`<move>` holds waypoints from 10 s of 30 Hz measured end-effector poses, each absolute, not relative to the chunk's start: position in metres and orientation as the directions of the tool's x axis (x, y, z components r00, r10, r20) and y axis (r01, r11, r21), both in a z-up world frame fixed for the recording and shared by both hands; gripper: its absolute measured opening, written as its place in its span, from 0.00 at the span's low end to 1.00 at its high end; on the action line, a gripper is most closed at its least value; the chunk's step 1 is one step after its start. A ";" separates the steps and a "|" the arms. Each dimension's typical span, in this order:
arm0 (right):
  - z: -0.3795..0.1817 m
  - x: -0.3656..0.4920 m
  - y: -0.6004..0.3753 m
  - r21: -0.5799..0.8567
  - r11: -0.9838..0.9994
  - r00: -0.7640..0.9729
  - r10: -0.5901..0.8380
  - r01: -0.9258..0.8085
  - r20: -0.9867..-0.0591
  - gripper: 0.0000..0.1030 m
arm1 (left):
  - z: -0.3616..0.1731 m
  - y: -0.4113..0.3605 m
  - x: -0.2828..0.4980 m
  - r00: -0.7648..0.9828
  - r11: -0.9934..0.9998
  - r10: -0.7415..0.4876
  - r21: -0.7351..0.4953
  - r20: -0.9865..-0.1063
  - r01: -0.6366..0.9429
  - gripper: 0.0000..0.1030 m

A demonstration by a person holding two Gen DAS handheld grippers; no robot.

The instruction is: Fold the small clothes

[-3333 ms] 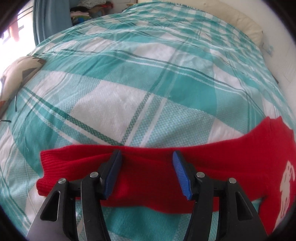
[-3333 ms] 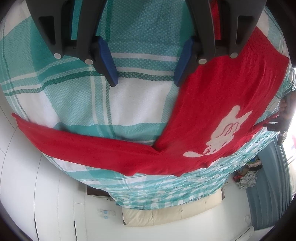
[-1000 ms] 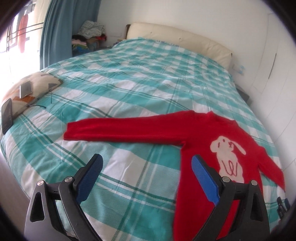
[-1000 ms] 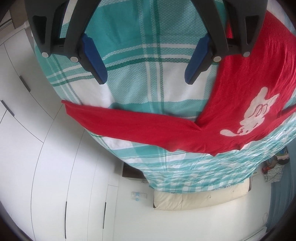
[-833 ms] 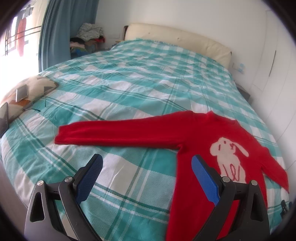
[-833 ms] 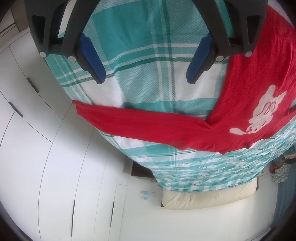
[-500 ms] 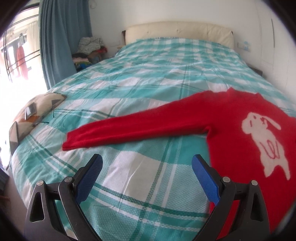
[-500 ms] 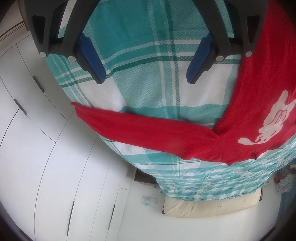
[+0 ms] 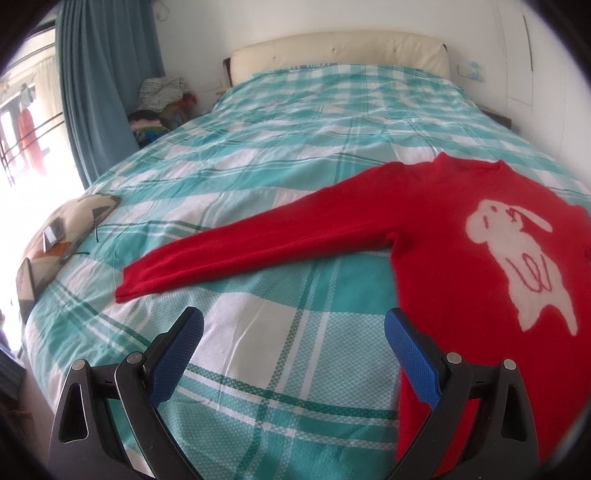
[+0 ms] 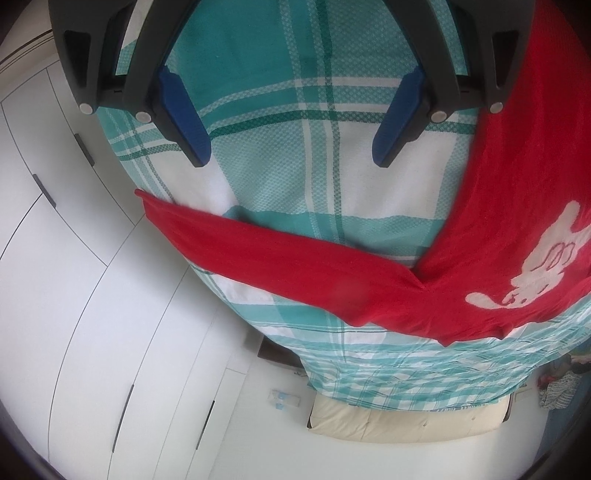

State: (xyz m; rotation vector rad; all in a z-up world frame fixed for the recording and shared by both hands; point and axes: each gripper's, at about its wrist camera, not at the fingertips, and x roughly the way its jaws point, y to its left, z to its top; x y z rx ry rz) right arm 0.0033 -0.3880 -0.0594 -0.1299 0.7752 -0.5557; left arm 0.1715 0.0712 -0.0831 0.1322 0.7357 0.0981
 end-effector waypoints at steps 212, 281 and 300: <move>-0.075 0.036 -0.428 0.043 0.938 0.666 -0.211 0.344 -0.716 0.74 | -0.108 0.050 0.248 0.625 0.970 -0.150 0.006 -0.766 0.241 0.94; -0.081 0.043 -0.433 0.066 0.932 0.651 -0.196 0.356 -0.734 0.75 | -0.139 0.088 0.211 0.586 0.997 0.074 0.040 -0.807 -0.070 0.95; -0.081 0.043 -0.433 0.066 0.932 0.650 -0.196 0.356 -0.734 0.75 | -0.141 0.089 0.213 0.578 0.996 0.077 0.040 -0.813 -0.076 0.96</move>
